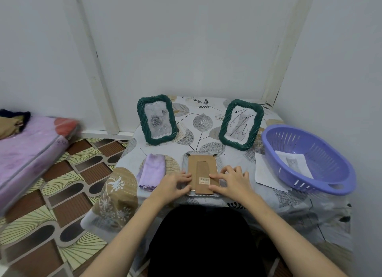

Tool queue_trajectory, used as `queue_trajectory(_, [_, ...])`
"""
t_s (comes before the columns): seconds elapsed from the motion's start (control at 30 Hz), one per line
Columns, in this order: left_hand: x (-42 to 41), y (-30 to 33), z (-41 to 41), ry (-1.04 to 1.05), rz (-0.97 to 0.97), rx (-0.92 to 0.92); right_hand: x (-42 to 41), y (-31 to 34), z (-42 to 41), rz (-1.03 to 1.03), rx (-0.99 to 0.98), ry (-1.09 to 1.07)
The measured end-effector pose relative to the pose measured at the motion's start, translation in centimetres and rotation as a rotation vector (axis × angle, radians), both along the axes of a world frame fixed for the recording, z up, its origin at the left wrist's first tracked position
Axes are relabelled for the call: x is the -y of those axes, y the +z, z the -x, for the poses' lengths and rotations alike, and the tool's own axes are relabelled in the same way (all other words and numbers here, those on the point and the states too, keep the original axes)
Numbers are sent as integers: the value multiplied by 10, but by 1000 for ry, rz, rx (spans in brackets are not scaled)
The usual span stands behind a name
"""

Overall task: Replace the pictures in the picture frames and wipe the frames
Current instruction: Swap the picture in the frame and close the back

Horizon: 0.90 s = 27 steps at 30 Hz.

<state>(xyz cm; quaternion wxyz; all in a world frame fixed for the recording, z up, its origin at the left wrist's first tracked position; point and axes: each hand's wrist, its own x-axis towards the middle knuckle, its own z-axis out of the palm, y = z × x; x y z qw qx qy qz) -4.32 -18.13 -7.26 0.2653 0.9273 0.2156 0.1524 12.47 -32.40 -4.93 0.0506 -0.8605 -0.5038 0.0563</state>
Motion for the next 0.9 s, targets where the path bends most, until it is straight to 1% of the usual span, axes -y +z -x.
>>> queue_trajectory(0.2, [0, -1, -2, 10, 18, 9, 0, -4, 0, -28, -15, -18])
queue_trajectory(0.23, [0, -1, -3, 26, 41, 29, 0, -4, 0, -35, -53, -18])
queue_trajectory(0.3, [2, 1, -5, 110, 127, 103, 0, -3, -2, -99, -207, -34])
queue_trajectory(0.37, [2, 5, -12, 229, 274, 172, 0, -3, -3, -233, -380, -87])
queue_trajectory(0.43, [2, 11, -19, 314, 440, 160, 1, -4, -5, -335, -473, -140])
queue_trajectory(0.53, [5, 21, -28, 367, 648, 174, 1, -7, -4, -350, -533, -157])
queue_trajectory(0.6, [4, 23, -34, 430, 791, 225, 1, -10, -1, -351, -567, -171])
queue_trajectory(0.63, [3, 22, -37, 462, 892, 261, 0, -12, 0, -352, -570, -173])
queue_trajectory(0.7, [1, 27, -40, 540, 1136, 367, -1, -14, 2, -341, -523, -168])
queue_trajectory(0.77, [-4, 34, -42, 594, 1366, 494, -3, -5, 6, -317, -424, -149])
queue_trajectory(0.83, [-7, 40, -42, 535, 1517, 568, -4, 13, 17, -322, -330, -83])
queue_trajectory(0.9, [-6, 47, -45, 430, 1624, 614, -5, 31, 34, -332, -233, 11])
